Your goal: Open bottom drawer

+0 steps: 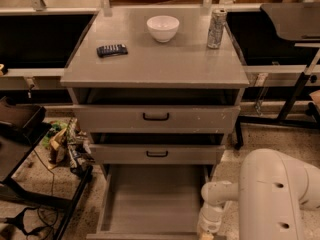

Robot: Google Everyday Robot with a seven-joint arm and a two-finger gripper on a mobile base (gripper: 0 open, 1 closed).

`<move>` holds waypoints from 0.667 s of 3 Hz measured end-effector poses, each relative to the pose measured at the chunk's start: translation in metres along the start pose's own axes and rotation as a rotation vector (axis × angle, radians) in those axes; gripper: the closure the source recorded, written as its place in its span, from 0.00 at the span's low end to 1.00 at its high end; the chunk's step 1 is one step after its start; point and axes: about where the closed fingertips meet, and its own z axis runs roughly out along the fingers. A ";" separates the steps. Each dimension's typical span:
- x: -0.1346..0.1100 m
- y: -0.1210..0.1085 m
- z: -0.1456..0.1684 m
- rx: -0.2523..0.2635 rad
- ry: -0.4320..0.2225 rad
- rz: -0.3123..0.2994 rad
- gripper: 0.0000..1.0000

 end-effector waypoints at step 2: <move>0.000 -0.001 0.000 0.000 0.000 0.000 0.58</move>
Offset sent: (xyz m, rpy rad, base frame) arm 0.0008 0.0000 0.0002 0.0000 0.0000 0.0000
